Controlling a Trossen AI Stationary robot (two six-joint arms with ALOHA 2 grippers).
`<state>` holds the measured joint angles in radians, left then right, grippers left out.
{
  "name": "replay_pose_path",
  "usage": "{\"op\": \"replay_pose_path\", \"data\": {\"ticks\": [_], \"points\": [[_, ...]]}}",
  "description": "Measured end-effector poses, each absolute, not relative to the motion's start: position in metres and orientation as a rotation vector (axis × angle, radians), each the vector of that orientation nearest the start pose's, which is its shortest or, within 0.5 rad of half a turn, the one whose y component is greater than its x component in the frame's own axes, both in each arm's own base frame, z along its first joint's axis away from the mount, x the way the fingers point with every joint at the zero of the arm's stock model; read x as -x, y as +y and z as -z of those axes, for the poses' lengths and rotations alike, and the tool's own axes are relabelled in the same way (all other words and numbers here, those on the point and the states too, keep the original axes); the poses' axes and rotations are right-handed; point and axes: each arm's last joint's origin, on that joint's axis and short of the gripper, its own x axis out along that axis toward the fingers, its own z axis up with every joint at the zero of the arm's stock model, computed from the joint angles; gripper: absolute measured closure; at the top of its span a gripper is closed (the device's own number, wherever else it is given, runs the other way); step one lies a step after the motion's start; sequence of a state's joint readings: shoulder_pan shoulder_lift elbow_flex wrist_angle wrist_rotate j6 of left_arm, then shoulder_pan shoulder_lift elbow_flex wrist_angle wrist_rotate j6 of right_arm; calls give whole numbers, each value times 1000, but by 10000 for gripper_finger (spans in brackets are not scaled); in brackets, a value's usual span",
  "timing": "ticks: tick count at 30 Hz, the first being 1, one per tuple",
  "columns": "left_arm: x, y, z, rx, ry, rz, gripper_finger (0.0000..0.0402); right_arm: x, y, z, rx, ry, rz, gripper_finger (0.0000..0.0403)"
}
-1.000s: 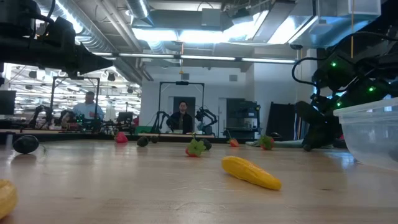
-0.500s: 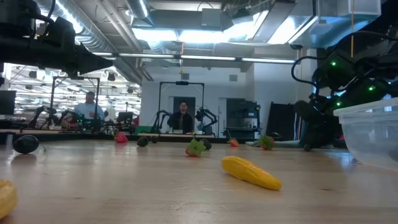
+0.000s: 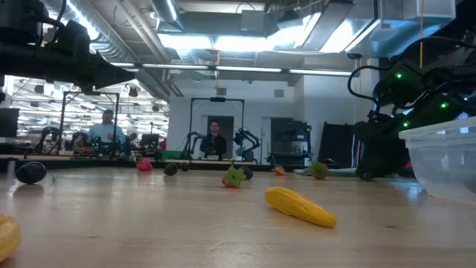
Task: Pick and placing Produce into tupperware
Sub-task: Put the top blueberry into the container
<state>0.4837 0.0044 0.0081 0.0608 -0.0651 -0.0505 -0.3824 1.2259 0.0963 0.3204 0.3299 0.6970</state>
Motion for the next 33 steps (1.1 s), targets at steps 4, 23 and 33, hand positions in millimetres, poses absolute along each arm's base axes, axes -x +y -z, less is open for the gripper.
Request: {"op": "replay_pose_path", "data": {"ticks": [4, 23, 33], "points": [[-85, 47, -172, 36, -78, -547, 401, -140, -66, -86, -630, 581, 924, 283], [-85, 47, -172, 61, -85, -546, 401, -138, -65, -85, -674, 586, 951, 350], [-85, 47, -172, 60, -85, -546, 401, -150, -64, -93, -798, 478, 759, 351]]}}
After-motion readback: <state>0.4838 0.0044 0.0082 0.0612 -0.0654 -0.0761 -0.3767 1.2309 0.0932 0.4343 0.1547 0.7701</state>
